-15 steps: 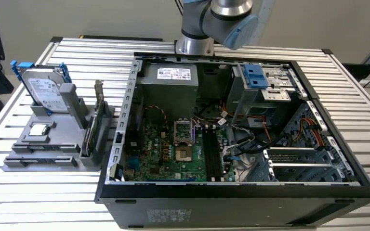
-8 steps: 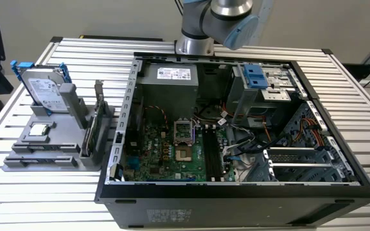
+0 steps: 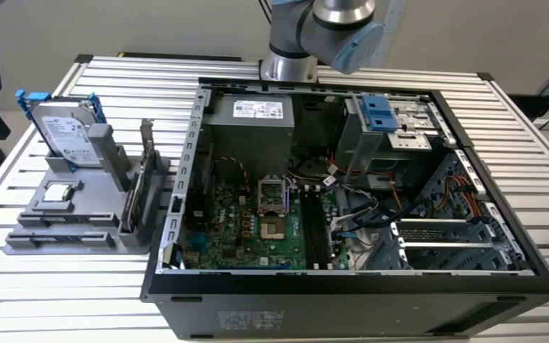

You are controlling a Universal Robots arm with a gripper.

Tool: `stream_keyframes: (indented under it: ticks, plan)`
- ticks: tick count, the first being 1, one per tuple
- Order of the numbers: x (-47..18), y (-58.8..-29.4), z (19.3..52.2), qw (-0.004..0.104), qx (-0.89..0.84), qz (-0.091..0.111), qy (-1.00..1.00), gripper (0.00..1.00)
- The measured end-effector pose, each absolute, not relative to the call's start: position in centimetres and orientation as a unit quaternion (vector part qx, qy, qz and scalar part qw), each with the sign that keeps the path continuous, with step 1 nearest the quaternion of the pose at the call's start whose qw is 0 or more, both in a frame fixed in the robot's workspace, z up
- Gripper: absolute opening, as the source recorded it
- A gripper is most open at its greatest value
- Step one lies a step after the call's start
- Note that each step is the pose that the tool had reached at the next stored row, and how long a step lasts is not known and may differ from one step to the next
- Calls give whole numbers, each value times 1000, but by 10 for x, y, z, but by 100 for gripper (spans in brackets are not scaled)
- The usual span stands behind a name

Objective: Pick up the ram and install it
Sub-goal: 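Pick up the ram and move it above insertion slot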

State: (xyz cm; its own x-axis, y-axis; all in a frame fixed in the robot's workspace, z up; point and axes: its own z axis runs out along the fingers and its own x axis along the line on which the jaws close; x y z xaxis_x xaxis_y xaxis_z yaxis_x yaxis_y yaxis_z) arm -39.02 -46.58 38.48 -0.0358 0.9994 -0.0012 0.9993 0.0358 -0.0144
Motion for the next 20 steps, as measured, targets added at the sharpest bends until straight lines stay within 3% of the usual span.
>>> stream_keyframes:
  ticks: [20]
  plan:
    - [-390,-466,385,2,-694,3,-720,0]
